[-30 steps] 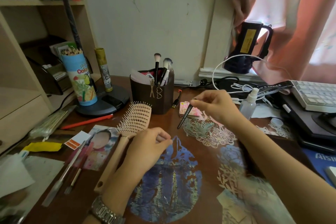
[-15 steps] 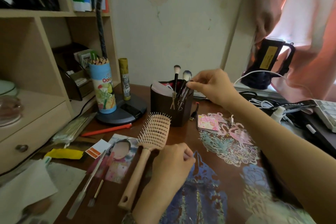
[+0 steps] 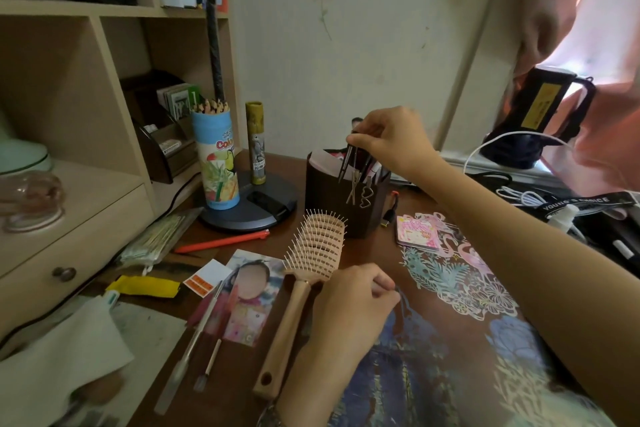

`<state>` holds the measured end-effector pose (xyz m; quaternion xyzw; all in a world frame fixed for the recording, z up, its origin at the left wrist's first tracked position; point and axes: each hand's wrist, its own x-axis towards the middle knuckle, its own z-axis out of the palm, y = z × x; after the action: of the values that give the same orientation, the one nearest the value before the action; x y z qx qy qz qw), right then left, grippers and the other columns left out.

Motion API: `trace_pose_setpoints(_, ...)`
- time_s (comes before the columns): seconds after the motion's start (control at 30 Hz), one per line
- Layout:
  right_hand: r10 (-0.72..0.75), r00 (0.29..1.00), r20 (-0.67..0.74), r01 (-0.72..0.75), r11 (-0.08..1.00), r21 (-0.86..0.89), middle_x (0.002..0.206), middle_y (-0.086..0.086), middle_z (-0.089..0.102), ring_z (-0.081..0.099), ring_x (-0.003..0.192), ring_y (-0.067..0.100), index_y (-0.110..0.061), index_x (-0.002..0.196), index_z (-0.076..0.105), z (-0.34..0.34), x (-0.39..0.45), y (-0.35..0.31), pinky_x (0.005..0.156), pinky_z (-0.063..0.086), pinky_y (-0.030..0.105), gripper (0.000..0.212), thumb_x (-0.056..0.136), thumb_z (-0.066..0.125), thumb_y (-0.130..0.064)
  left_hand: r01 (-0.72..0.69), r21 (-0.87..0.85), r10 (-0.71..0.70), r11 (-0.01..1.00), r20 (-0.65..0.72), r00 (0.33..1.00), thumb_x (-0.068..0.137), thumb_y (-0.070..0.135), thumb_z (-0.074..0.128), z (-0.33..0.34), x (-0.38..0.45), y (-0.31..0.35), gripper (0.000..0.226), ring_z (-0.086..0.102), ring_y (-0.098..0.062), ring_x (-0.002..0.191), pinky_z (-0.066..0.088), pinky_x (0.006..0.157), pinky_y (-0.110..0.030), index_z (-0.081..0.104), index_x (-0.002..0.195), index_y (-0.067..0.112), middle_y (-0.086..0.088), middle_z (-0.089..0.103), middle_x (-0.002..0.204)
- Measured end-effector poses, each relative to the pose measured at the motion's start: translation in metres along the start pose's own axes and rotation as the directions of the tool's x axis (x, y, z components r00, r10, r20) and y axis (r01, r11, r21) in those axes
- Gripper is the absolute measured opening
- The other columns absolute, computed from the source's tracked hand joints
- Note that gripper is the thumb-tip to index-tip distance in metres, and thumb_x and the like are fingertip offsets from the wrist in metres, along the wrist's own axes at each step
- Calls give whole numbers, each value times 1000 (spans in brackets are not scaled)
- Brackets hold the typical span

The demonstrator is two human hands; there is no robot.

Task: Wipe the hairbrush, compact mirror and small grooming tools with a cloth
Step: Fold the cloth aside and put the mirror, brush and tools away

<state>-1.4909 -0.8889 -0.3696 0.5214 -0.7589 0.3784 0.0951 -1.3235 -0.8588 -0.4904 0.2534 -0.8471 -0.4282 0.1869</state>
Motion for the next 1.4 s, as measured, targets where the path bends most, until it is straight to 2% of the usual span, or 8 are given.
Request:
trace_pose_setpoints(0.27,-13,1000,-26,13,1000,-10,84,2,67,59,69,6,-4,96,72,-4,5,-4,57,42,-3,21,84,72,-21,-15,4,15,1000,1,1000,86,33,64,1,-1,2,13,62,-3,81,57,77,-30,68,96,28,13,67,89)
trace_pose_setpoints(0.43,-24,999,-42,24,1000,-9,90,8,72,60,71,7,-4,97,72,-5,8,-4,57,42,-3,22,84,71,-21,-13,9,13,1000,-3,1000,86,33,63,-1,-1,2,12,62,-2,81,56,77,-30,68,96,28,15,64,85)
trace_pose_setpoints(0.7,-40,999,32,43,995,-86,93,10,73,58,73,8,-4,97,72,3,-2,0,56,39,-3,20,86,69,-19,-11,26,11,1000,13,1000,86,33,63,-1,-1,3,14,61,-3,83,56,78,-29,68,99,28,13,66,91)
trace_pose_setpoints(0.83,-27,998,56,32,996,-83,92,10,72,63,76,13,-3,97,72,12,-8,5,61,41,4,21,86,69,-21,2,24,-2,1000,19,1000,86,33,64,-1,-1,2,14,62,-3,84,56,79,-30,68,98,28,13,67,91)
trace_pose_setpoints(1.03,-23,997,76,29,997,-77,93,9,71,62,77,12,-5,100,72,24,-16,10,63,44,8,20,87,67,-20,5,14,-5,1000,13,1000,85,33,65,0,-1,1,13,62,-3,82,57,78,-30,68,97,28,15,66,88)
trace_pose_setpoints(1.2,-43,993,113,53,994,-95,94,9,72,64,81,14,-6,100,72,33,-18,10,79,56,28,19,86,68,-19,-2,21,1,1000,14,1000,86,33,64,-1,-1,2,14,63,-5,82,57,78,-33,68,98,27,12,68,90)
trace_pose_setpoints(1.4,-31,985,168,52,991,-126,94,7,71,65,80,16,-8,100,71,34,-17,10,76,57,28,19,87,67,-20,3,21,-3,1000,19,1000,86,33,64,0,-1,1,14,63,-4,81,57,77,-33,68,98,27,13,67,88)
